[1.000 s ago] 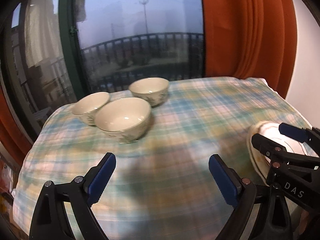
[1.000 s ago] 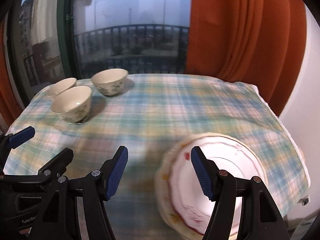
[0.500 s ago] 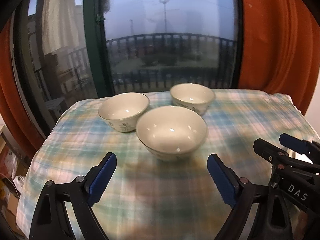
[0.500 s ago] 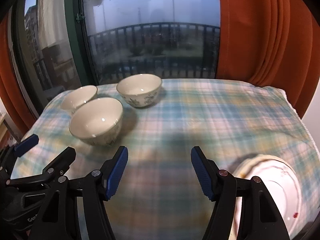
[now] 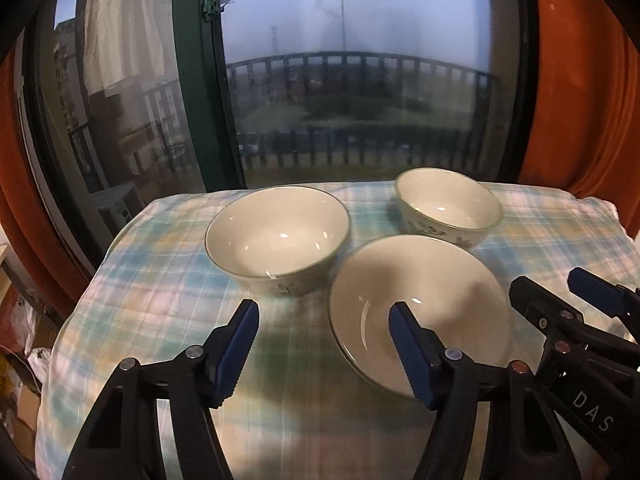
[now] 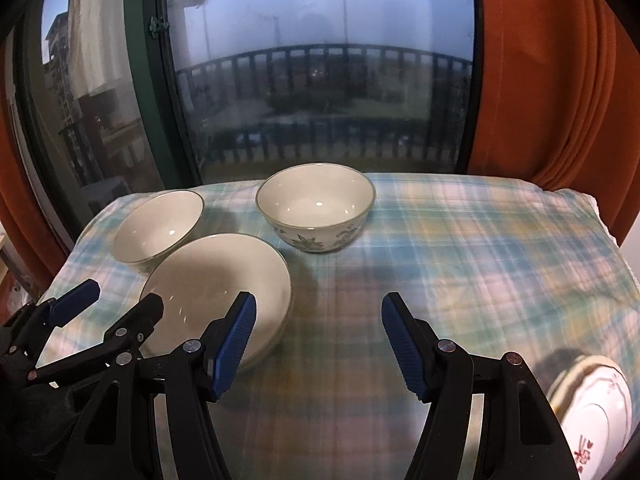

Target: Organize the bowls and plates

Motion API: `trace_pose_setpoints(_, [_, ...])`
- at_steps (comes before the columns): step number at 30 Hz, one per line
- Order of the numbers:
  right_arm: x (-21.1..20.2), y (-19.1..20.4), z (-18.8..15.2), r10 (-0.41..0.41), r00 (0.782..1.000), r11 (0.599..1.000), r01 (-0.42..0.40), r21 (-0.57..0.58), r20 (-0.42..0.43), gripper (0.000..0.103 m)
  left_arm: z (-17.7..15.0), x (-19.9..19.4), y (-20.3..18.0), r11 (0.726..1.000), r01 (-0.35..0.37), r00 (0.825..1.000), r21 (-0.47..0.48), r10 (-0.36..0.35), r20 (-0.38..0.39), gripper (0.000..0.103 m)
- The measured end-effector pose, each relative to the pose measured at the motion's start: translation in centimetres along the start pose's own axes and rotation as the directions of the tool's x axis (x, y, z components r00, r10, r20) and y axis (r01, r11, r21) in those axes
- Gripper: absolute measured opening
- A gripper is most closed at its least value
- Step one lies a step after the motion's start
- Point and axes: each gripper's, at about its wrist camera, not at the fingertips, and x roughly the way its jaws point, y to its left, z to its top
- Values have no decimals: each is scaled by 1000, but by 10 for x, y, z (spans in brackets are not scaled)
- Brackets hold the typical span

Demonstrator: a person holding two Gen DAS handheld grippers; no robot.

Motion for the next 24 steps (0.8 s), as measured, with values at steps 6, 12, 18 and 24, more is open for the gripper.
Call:
trace_pose_setpoints(6, [35,9,8,-20,999,1000,19,-23,-33,61,1,32,-4,999,3,999,53,-1,-42,58])
trace_pose_setpoints(12, [63,15,6,4,997,999,-8,-41,-83,42,-5,48,-14,994,74,995,83,-67,-78,46])
trace_pose_setpoints(18, [70,29,3,17,996,996,-25,-86,-91,24,-8,45,-19,989,103,993,103,-96,-74,34])
trace_pose_setpoints(24, [67,30,3,1,996,996,-9,-86,-93,24,-7,43,-22,988,89,994,128,-79,-78,34])
